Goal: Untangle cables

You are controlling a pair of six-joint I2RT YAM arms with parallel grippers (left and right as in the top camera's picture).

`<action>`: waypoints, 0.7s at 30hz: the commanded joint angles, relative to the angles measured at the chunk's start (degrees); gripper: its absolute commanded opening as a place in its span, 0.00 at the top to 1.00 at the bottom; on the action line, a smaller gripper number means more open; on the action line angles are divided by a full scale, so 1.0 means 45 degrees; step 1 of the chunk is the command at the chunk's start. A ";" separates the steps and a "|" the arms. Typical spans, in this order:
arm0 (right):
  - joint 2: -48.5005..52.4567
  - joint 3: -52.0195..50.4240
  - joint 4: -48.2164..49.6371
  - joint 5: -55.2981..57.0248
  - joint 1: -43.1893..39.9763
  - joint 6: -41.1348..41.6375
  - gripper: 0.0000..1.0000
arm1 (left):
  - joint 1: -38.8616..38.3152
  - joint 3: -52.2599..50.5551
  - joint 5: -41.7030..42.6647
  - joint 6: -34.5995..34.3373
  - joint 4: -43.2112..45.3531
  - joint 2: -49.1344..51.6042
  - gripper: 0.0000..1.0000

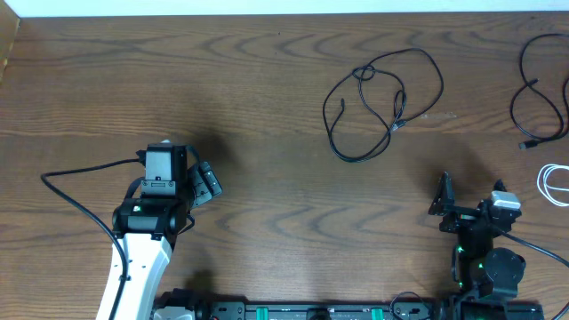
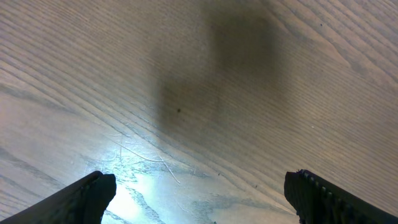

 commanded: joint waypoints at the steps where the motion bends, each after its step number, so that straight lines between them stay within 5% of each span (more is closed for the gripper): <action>1: 0.0083 -0.0019 -0.0063 0.0024 0.0185 0.0010 0.01 | 0.0068 0.0073 -0.0121 0.0063 -0.0010 0.0039 0.06; 15: -0.0194 -0.0015 -0.0068 0.0073 0.0194 -0.0058 0.01 | 0.0068 0.0073 -0.0121 0.0063 -0.0010 0.0039 0.06; 21: -0.0194 -0.0015 -0.0102 0.0015 0.0316 -0.2210 0.01 | 0.0068 0.0073 -0.0121 0.0063 -0.0010 0.0039 0.06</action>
